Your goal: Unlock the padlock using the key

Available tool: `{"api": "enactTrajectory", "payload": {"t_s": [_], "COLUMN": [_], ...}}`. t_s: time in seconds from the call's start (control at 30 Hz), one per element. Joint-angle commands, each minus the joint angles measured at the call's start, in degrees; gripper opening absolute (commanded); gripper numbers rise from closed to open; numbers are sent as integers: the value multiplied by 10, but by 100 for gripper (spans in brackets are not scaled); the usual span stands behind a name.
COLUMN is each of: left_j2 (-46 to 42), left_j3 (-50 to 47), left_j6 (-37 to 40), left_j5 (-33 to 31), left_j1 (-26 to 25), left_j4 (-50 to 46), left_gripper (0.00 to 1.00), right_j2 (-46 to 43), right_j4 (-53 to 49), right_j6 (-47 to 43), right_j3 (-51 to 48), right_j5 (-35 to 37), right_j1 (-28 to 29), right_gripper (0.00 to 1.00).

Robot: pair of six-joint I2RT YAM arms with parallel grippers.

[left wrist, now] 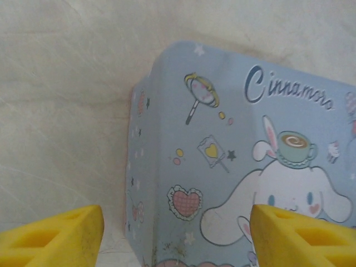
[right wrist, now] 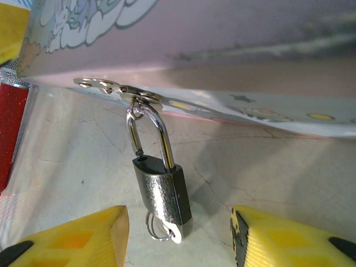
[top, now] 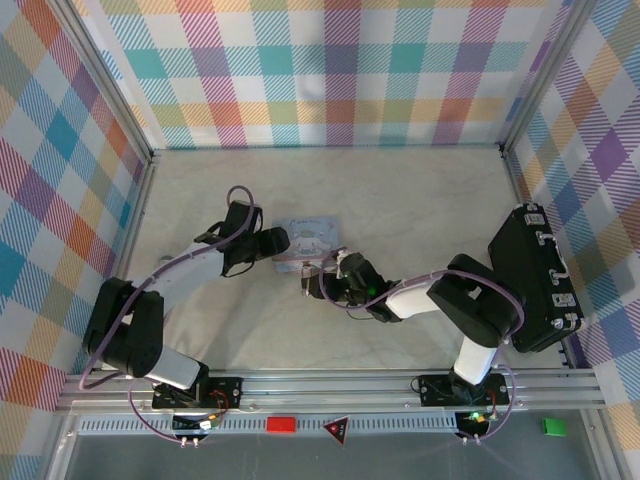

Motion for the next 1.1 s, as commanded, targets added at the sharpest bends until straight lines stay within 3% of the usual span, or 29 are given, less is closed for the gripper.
{"api": "enactTrajectory", "payload": {"t_s": [0.0, 0.43, 0.77, 1.07], "left_j2": [18, 53, 43, 31], "left_j3": [22, 0, -25, -34], "left_j6": [12, -14, -31, -47], "left_j5": [16, 16, -7, -50], "left_j1": [4, 4, 4, 4], "left_j4": [-4, 11, 16, 1], "left_gripper": [69, 69, 69, 68], "right_j2": [19, 59, 69, 69], "right_j4": [-24, -51, -64, -89], "right_j6": [-25, -44, -45, -50], "right_j3": [23, 65, 72, 81], "right_j5": [-14, -39, -38, -32], "right_j1": [-3, -1, 2, 4], "right_gripper": [49, 44, 35, 14]}}
